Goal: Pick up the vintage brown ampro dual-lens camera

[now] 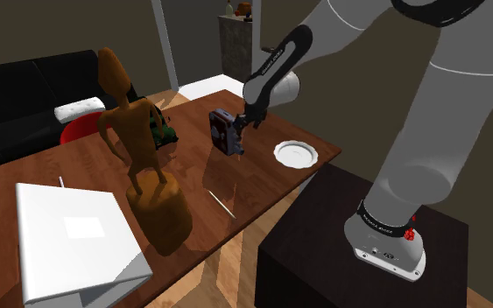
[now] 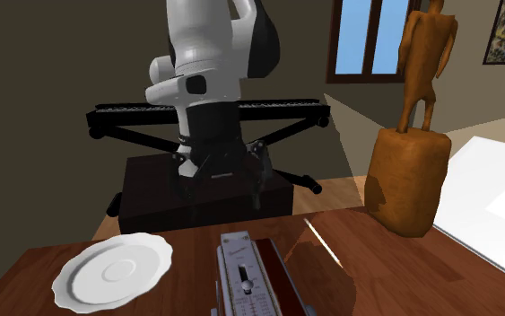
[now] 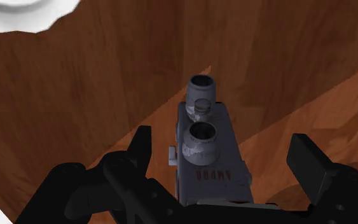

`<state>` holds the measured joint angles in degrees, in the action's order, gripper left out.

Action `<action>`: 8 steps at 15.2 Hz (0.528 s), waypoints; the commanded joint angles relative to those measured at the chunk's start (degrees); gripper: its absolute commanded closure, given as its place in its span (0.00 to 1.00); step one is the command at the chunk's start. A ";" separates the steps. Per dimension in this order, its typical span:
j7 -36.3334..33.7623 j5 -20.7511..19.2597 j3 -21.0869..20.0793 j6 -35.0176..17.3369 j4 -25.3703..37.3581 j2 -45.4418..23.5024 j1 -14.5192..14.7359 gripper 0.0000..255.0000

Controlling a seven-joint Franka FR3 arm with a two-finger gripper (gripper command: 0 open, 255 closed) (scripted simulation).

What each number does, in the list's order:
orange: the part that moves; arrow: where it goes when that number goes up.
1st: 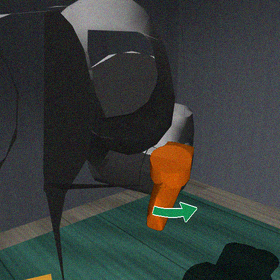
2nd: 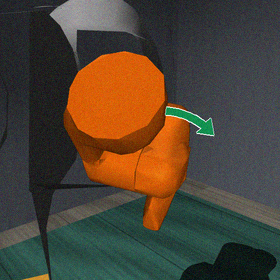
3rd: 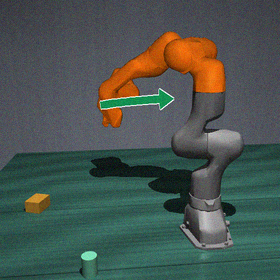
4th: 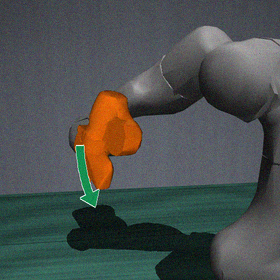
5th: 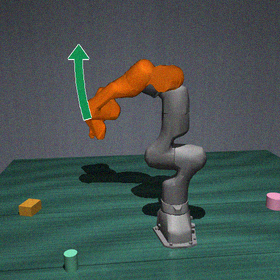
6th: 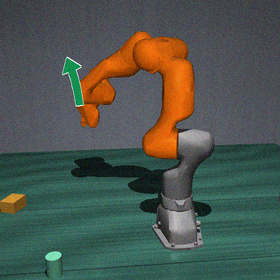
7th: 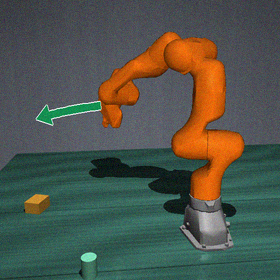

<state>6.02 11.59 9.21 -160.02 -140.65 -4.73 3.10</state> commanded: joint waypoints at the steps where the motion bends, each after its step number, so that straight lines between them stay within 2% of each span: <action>1: 2.81 3.68 -0.95 -3.83 2.69 -4.94 -0.40 0.00; 5: 7.32 8.89 -4.20 -8.45 9.18 -13.12 -3.20 0.00; 8: 8.73 10.35 -5.76 -10.37 9.46 -15.26 -4.44 0.00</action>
<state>14.14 21.25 4.10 -169.48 -131.35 -19.08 -0.87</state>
